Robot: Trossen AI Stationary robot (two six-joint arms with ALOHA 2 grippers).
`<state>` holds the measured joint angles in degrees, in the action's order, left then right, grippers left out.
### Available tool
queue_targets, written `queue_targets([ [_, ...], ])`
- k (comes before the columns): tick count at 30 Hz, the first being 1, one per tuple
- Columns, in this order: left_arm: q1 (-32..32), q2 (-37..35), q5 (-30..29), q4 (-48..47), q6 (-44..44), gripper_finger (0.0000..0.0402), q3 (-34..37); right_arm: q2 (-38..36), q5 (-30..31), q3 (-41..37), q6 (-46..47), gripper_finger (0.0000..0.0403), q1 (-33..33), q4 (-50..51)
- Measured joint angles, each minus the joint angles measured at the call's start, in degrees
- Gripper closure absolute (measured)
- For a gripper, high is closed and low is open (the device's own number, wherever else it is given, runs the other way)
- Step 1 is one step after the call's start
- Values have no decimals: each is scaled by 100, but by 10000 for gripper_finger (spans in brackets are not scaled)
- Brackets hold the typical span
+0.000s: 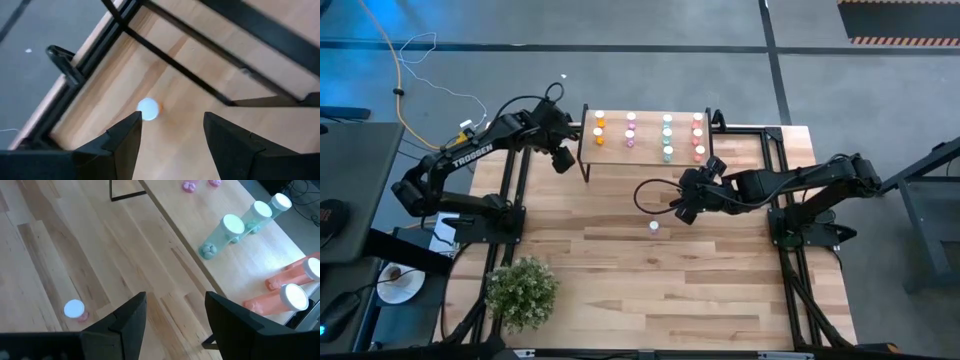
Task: Pick and place medicine bottles onto shelf by color
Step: Put the orange pill bottle on the shelf aligned with the other orange pill bottles
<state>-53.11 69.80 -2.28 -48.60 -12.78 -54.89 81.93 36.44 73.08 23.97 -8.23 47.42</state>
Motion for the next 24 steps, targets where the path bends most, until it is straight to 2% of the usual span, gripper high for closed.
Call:
queue_targets([
  [11,245,70,-169,253,757,200,0,0,-2,0,0,208,0,0],
  [24,315,191,-277,587,1262,200,0,0,-2,0,0,208,0,-1],
])
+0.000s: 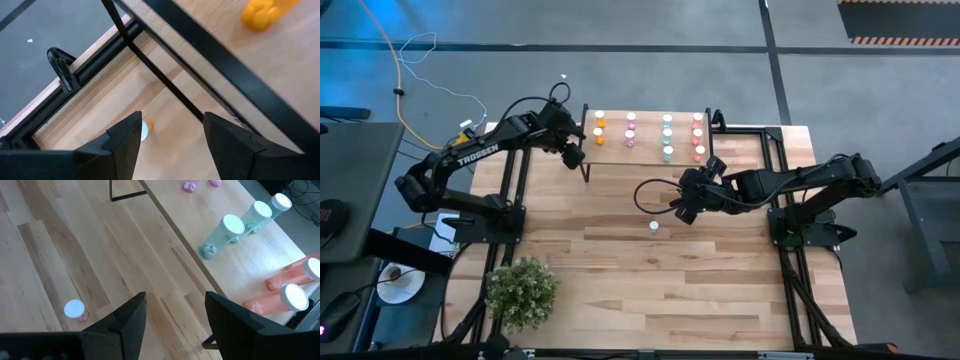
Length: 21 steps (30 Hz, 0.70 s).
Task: Pick and place medicine bottles onto shelf by color
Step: Put the orange pill bottle on the shelf aligned with the other orange pill bottles
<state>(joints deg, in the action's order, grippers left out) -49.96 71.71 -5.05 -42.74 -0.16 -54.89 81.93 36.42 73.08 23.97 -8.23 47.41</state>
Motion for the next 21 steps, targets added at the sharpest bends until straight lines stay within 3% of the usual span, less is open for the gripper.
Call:
queue_targets([
  [21,169,283,-74,516,3,200,2,0,0,0,2,208,0,-1],
])
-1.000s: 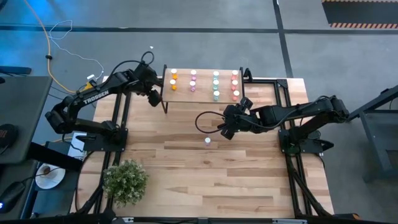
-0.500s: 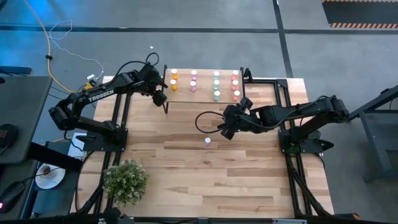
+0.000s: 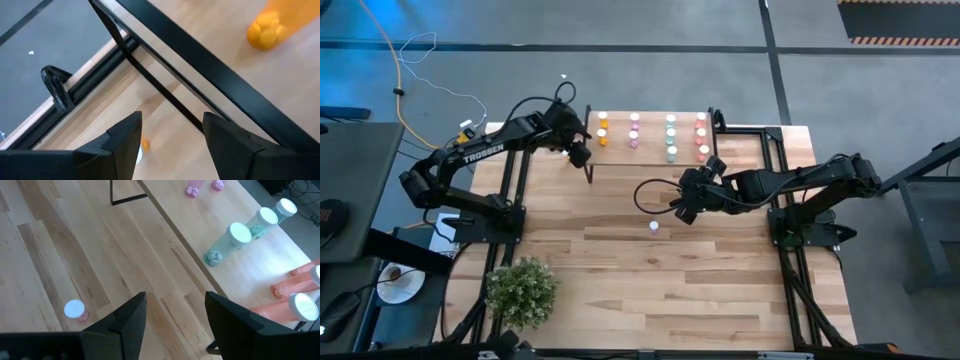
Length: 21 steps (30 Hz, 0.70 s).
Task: Pick and place medicine bottles onto shelf by color
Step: Put the orange pill bottle on the shelf aligned with the other orange pill bottles
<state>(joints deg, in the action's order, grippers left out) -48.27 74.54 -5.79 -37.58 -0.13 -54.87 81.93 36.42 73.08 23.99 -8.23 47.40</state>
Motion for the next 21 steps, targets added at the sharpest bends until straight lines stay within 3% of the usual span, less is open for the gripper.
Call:
queue_targets([
  [21,260,187,-266,521,224,200,0,0,-2,0,-1,208,0,0],
])
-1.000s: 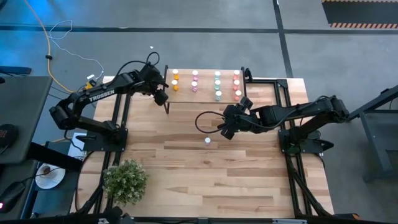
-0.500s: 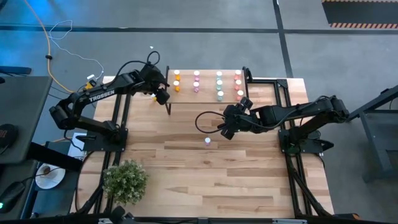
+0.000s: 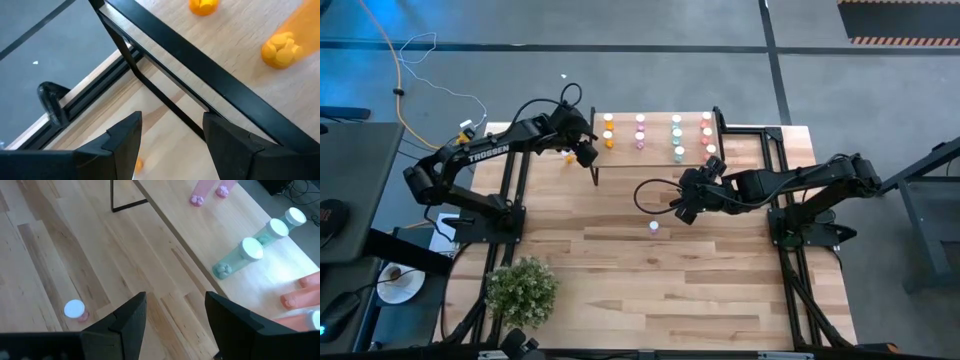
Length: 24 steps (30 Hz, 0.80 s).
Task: Pick and place medicine bottles onto shelf by color
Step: Put the orange pill bottle on the shelf aligned with the other orange pill bottles
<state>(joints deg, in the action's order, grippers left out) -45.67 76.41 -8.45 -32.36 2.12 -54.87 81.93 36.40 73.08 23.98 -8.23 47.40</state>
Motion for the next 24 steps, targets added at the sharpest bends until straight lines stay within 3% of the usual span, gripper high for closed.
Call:
queue_targets([
  [14,4,60,-119,34,-78,205,-5,0,-2,0,1,208,0,0],
  [24,2,52,-118,-1194,-234,209,-775,0,-2,0,1,208,0,2],
])
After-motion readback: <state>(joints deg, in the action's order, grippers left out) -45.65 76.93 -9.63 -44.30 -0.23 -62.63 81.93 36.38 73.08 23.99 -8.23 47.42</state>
